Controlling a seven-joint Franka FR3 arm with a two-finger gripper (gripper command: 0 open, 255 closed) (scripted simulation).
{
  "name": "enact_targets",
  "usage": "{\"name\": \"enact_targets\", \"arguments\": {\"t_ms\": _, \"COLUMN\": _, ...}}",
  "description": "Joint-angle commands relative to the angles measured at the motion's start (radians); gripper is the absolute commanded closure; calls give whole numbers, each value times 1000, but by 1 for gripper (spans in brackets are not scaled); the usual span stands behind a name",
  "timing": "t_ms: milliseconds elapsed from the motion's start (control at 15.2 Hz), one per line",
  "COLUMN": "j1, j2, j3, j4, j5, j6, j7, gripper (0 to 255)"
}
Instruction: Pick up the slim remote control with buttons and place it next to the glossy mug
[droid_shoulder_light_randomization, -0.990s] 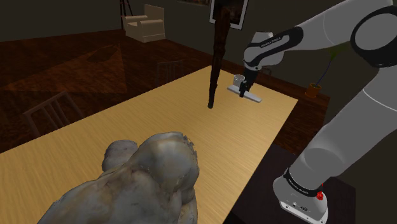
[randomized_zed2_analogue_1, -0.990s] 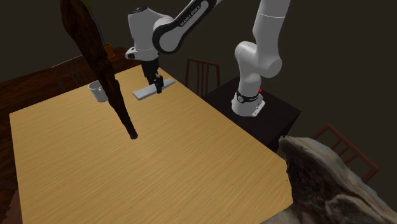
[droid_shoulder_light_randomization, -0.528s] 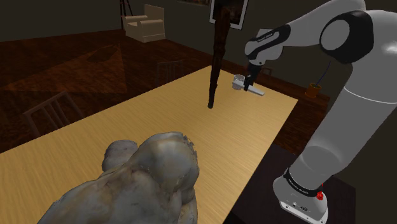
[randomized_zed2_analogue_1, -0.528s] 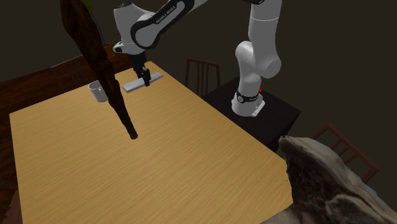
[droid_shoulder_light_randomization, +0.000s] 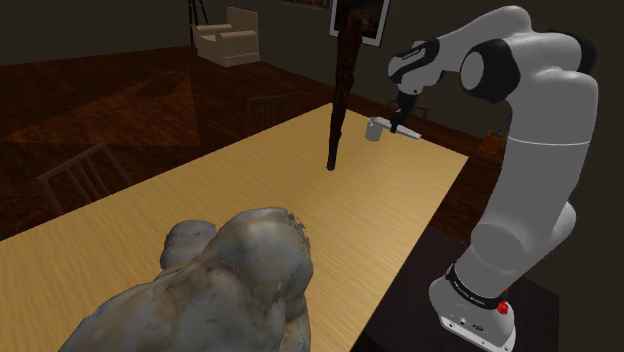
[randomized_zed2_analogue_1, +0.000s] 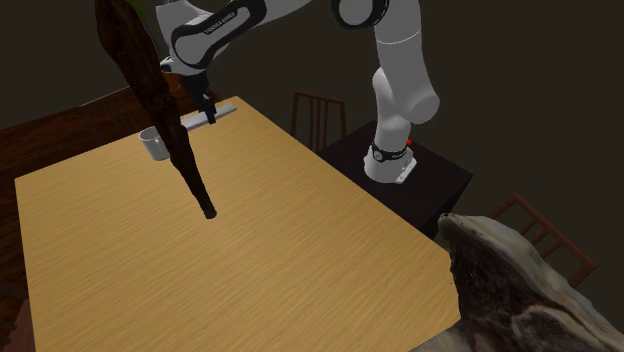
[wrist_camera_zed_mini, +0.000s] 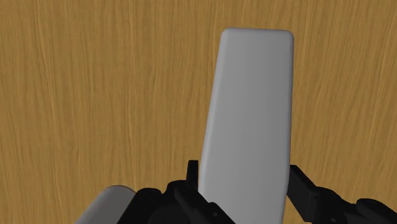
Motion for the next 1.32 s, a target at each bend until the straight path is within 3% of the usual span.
{"name": "enact_targets", "arguments": {"t_ms": 0, "j1": -50, "j2": 79, "j3": 0, "j4": 109, "j5": 33, "j6": -39, "j7": -47, "gripper": 255}}
{"name": "enact_targets", "arguments": {"t_ms": 198, "j1": -113, "j2": 181, "j3": 8, "j4": 263, "j5": 67, "j6": -98, "j7": -86, "gripper": 255}}
{"name": "enact_targets", "arguments": {"t_ms": 1254, "j1": -125, "j2": 268, "j3": 37, "j4": 179, "j5": 112, "j6": 67, "j7": -115, "gripper": 255}}
